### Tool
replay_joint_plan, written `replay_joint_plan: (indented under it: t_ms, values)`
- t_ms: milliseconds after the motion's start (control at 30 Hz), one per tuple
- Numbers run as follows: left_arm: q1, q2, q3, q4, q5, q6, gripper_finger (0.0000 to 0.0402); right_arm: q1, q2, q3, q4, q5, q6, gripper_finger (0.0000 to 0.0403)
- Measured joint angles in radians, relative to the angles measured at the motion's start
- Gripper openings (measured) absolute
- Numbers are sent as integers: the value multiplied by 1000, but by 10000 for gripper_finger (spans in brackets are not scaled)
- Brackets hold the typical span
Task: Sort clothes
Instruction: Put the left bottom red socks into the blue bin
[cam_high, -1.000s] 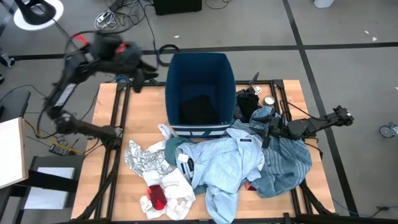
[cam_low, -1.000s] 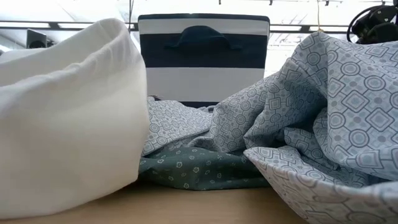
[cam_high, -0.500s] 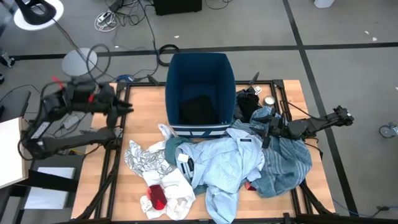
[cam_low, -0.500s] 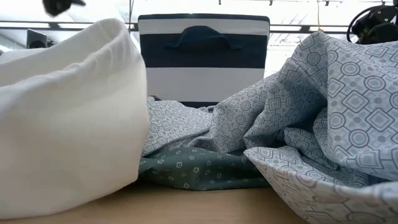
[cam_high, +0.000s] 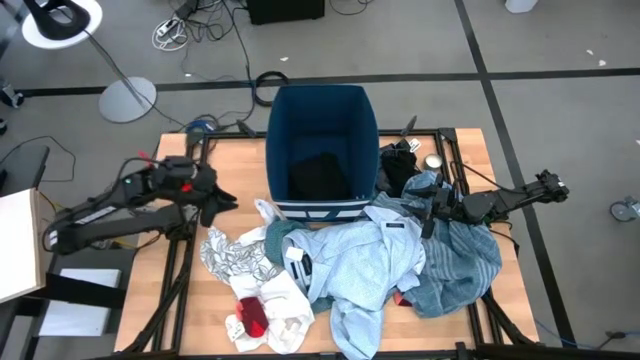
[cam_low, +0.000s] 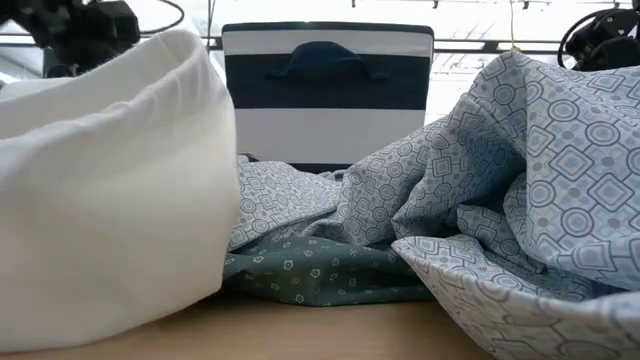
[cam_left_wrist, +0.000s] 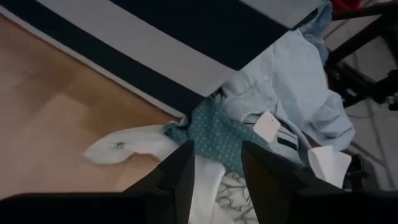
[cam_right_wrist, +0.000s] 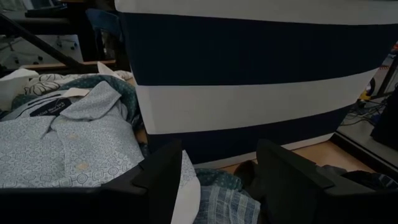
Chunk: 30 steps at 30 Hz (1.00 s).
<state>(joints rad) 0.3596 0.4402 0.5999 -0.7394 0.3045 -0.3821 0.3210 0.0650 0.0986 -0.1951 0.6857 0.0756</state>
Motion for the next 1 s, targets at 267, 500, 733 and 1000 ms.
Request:
replay_joint_plan:
  t_ms: [267, 500, 733, 1000]
  values:
    - [-156, 13, -89, 140, -23, -69, 137, 0, 0, 0, 0, 0, 0, 210]
    - [-356, 54, -90, 175, -97, -116, 137, 0, 0, 0, 0, 0, 0, 210]
    - [-516, 139, -90, 211, -261, -160, 137, 0, 0, 0, 0, 0, 0, 210]
    - [-692, 263, -89, 290, -314, -255, 137, 0, 0, 0, 0, 0, 0, 210]
